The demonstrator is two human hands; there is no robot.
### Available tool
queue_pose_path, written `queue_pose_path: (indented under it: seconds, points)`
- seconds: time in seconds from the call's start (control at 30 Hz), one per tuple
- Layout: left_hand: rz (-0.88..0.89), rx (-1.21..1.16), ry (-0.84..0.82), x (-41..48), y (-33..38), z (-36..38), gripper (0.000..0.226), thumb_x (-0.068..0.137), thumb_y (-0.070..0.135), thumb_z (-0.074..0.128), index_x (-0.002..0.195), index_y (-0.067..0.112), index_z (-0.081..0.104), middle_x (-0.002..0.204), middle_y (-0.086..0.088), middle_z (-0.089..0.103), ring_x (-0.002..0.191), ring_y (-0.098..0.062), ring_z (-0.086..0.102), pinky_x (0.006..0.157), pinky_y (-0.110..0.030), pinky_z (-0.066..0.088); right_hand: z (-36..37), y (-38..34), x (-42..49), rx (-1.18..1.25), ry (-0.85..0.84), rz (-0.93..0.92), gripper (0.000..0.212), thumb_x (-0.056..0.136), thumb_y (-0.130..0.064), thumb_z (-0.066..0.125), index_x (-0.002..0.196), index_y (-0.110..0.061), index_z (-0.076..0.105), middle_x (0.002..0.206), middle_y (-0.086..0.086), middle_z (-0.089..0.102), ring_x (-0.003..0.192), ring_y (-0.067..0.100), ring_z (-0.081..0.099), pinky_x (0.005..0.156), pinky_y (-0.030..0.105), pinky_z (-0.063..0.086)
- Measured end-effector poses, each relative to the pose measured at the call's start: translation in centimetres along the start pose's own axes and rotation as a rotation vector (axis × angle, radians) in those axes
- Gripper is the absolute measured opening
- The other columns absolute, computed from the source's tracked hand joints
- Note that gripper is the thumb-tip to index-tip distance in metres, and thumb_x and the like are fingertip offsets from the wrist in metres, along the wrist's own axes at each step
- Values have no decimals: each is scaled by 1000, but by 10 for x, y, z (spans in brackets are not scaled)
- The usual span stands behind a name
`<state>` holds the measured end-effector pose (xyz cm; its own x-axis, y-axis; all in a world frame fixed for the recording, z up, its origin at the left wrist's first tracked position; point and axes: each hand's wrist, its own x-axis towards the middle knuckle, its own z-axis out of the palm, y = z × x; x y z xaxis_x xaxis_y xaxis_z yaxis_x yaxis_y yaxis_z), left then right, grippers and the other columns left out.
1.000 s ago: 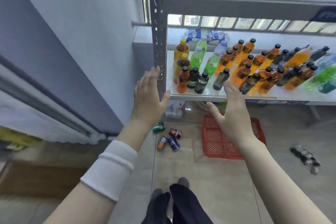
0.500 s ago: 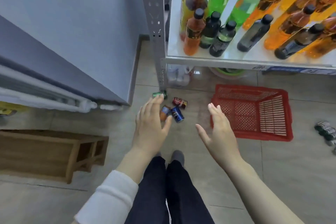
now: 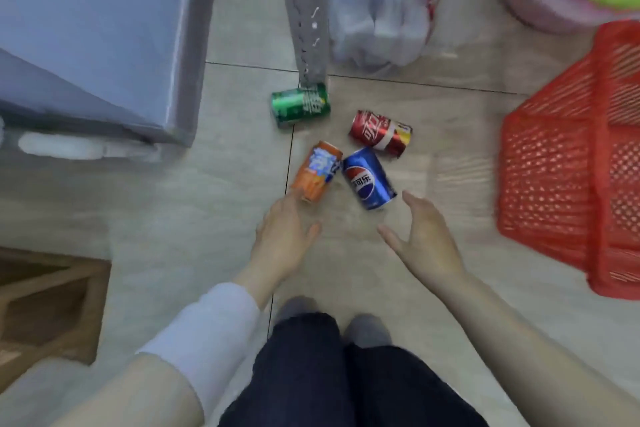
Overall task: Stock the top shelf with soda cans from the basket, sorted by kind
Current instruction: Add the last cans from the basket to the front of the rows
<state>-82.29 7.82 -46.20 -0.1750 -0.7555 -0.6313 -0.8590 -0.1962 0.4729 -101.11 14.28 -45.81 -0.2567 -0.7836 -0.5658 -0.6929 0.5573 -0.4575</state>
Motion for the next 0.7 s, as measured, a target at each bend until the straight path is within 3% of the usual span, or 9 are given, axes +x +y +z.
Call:
queue_pose_path:
  seconds: [0.1,0.23,0.33,0.43,0.5,0.6,0.7]
  points:
    - [-33,-81,73,58,-21,23,67,84,29,64,141,8,34,140,-14,44,129,-28,41,105,-36,34,32,19,57,-3,47,-10,73,80,-36,68,139,-6,36,136,13,45,128,27,38,101,26,28]
    - [11,-146,66,108,-26,38,86,70,45,70,138,5,37,136,-15,47,125,-29,45,105,-41,36,56,35,109,34,73,-17,76,74,-49,68,133,-9,42,127,12,49,122,27,41,95,29,34]
    - [48,-143,44,119,-26,47,89,71,33,77,141,5,31,140,-11,43,129,-27,40,108,-36,32,67,39,123,72,65,-34,88,62,-65,61,131,-13,44,120,8,52,116,24,44,93,32,40]
    - [77,-113,48,129,-29,49,99,67,30,81,144,4,24,145,-10,37,133,-25,35,110,-36,29,76,42,127,96,67,-34,91,63,-54,74,138,-15,37,126,5,48,119,20,40,97,31,39]
    - [84,-101,36,137,-31,49,101,57,40,84,139,5,35,136,-12,47,125,-27,44,105,-36,35,80,46,131,84,89,-35,91,63,-51,76,137,-15,38,125,4,49,118,20,41,96,30,40]
    - [68,-123,18,152,-36,51,92,40,58,69,117,9,53,106,-9,64,99,-28,61,87,-42,51,83,49,139,72,104,-40,88,63,-46,78,136,-15,40,123,4,50,116,19,43,95,30,40]
    - [23,-185,-4,155,-35,51,54,43,42,71,88,17,57,85,-6,67,79,-20,65,71,-31,54,83,53,144,139,81,-33,82,58,-46,78,128,-18,46,116,1,54,108,18,51,89,32,47]
